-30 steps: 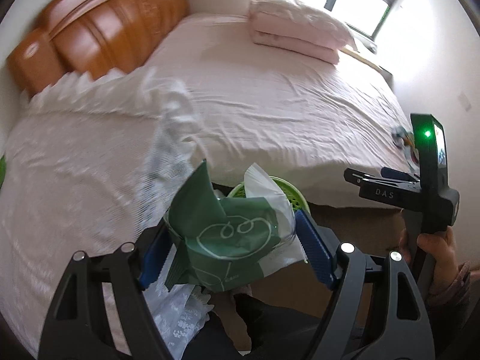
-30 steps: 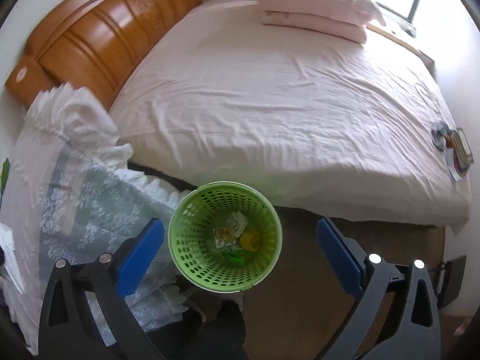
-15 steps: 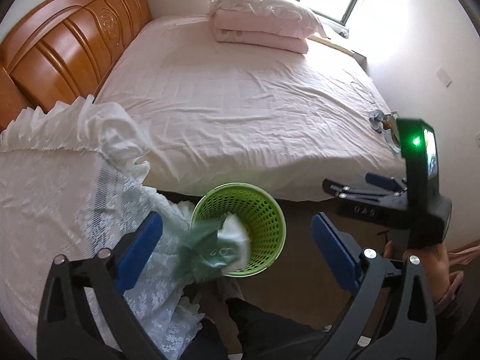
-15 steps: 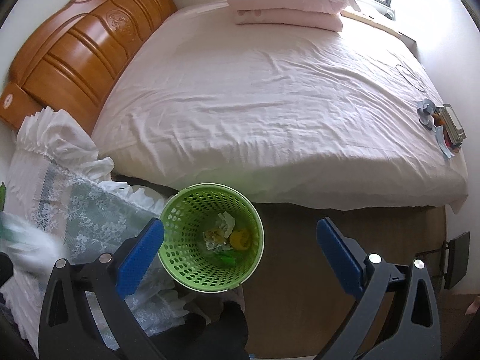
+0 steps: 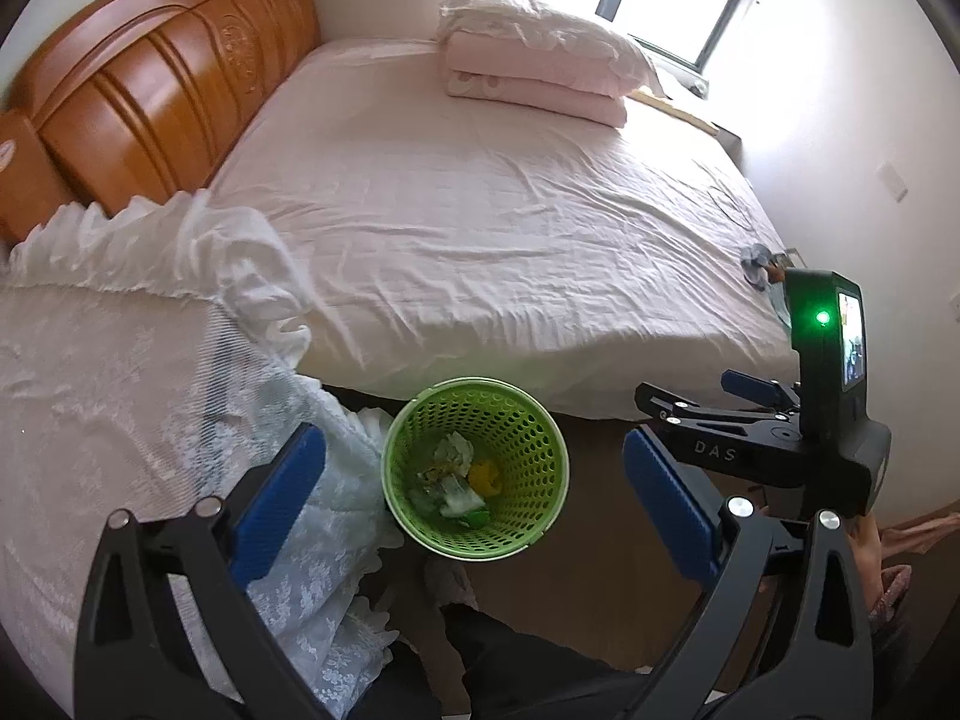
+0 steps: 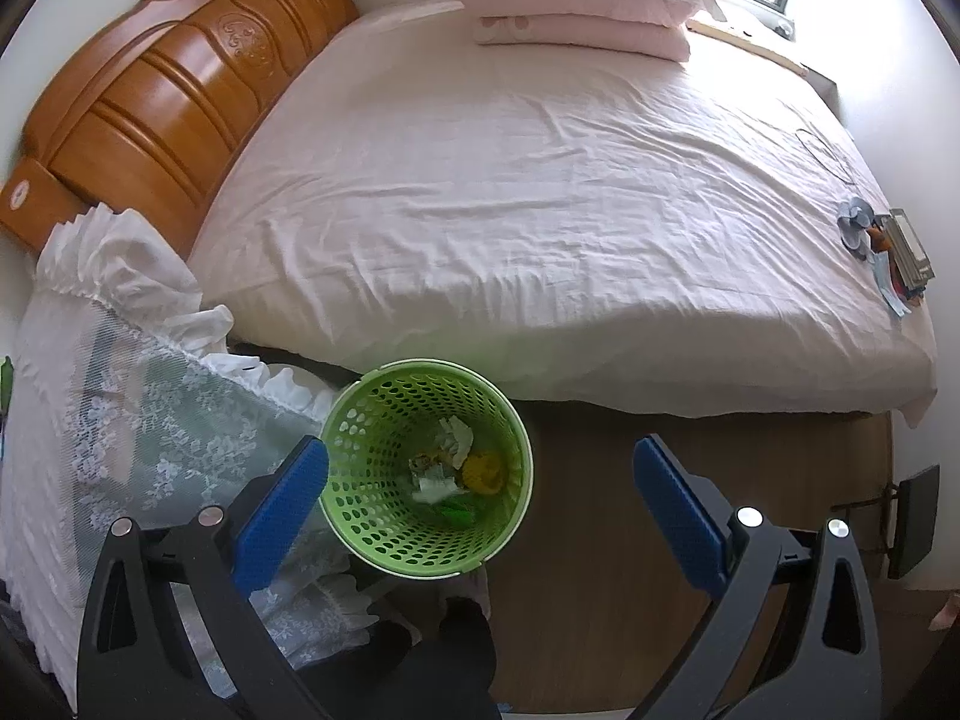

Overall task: Collect trash
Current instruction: 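Move both open tools from the basket back over the bed, then grasp yellow-green snack wrapper with right tool while left tool grasps blue milk carton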

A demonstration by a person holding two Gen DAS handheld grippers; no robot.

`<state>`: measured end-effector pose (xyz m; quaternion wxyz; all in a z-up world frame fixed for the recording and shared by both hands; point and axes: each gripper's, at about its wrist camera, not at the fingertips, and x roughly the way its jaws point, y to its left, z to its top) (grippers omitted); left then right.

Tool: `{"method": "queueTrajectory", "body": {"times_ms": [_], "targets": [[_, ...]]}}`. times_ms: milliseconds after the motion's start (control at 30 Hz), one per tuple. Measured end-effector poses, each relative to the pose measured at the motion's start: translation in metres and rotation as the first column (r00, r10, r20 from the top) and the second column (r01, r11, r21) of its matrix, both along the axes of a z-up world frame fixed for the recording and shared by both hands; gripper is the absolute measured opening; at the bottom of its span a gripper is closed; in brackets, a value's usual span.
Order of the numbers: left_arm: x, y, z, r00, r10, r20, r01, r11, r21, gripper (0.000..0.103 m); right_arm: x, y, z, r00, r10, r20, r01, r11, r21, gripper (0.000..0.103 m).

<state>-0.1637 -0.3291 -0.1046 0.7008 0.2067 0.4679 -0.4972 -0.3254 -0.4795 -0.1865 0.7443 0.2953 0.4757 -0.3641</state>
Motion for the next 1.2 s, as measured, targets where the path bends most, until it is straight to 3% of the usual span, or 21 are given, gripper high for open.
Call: {"method": "queueTrajectory", "body": {"times_ms": [233, 400, 567, 833, 933, 1067, 1167, 1200], "targets": [[0.031, 0.041, 0.011, 0.99, 0.134, 0.045, -0.134, 0.991, -0.009, 0.095, 0.036, 0.024, 0.026, 0.987, 0.143, 0.071, -0.142, 0.99, -0.018, 0.101], [0.064, 0.097, 0.021, 0.948, 0.305, 0.093, -0.304, 0.952, -0.024, 0.095, 0.085, 0.062, 0.057, 0.93, 0.339, 0.145, -0.334, 0.941, -0.058, 0.101], [0.097, 0.168, 0.029, 0.867, 0.482, 0.131, -0.48, 0.876, -0.042, 0.095, 0.142, 0.114, 0.08, 0.825, 0.532, 0.192, -0.519, 0.847, -0.115, 0.101], [0.135, 0.262, 0.03, 0.704, 0.703, 0.103, -0.699, 0.711, -0.073, 0.095, 0.216, 0.188, 0.09, 0.68, 0.704, 0.206, -0.694, 0.708, -0.128, 0.101], [0.143, 0.287, 0.027, 0.66, 0.745, 0.103, -0.742, 0.667, -0.074, 0.095, 0.237, 0.212, 0.09, 0.634, 0.746, 0.203, -0.74, 0.662, -0.121, 0.101], [0.151, 0.311, 0.022, 0.619, 0.778, 0.106, -0.776, 0.627, -0.069, 0.095, 0.257, 0.239, 0.09, 0.574, 0.795, 0.196, -0.792, 0.6, -0.112, 0.101], [0.16, 0.331, 0.019, 0.594, 0.796, 0.117, -0.796, 0.602, -0.058, 0.095, 0.275, 0.256, 0.087, 0.512, 0.841, 0.173, -0.837, 0.534, -0.118, 0.101], [0.164, 0.338, 0.017, 0.586, 0.802, 0.115, -0.802, 0.594, -0.054, 0.095, 0.289, 0.266, 0.086, 0.475, 0.866, 0.16, -0.86, 0.495, -0.125, 0.101]]}}
